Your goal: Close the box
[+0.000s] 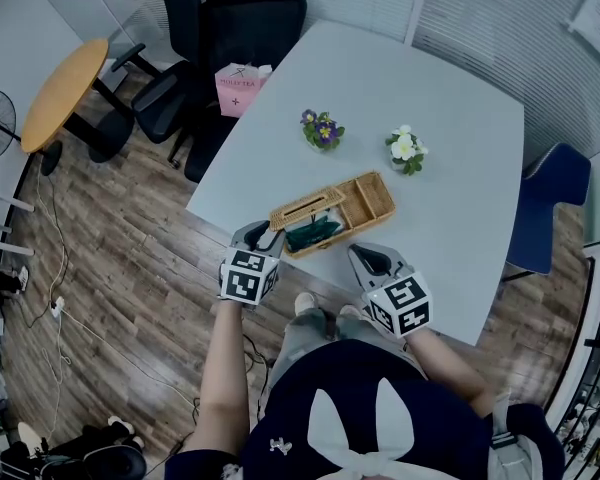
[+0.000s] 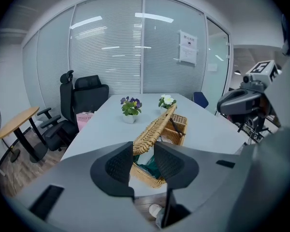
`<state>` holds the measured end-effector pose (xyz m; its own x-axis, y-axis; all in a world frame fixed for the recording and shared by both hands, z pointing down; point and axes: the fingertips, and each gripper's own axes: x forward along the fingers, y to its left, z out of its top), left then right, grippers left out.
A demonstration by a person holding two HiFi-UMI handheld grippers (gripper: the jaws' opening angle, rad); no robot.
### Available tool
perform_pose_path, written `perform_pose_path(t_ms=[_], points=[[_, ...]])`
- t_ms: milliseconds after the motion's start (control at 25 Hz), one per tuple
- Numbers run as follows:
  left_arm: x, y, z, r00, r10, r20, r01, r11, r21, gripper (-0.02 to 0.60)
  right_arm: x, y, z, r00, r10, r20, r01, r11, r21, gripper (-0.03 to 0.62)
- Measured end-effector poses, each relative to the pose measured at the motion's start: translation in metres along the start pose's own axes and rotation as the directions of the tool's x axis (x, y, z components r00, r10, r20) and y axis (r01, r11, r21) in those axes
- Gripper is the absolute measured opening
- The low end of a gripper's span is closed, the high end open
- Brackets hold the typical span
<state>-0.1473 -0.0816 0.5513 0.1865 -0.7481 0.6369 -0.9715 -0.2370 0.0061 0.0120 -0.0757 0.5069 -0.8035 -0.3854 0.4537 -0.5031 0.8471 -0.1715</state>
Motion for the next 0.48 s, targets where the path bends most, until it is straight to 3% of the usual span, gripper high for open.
perform_pose_path(t_ms=[480], points=[[0.0002,-0.0078,-0.0093,1.0,-0.001,-0.029,0.002,0.999,0.037,0.132,-0.0007,0.0019,0.0001,1.0,0.0,0.004,0.0,1.0,0.001,0.005]])
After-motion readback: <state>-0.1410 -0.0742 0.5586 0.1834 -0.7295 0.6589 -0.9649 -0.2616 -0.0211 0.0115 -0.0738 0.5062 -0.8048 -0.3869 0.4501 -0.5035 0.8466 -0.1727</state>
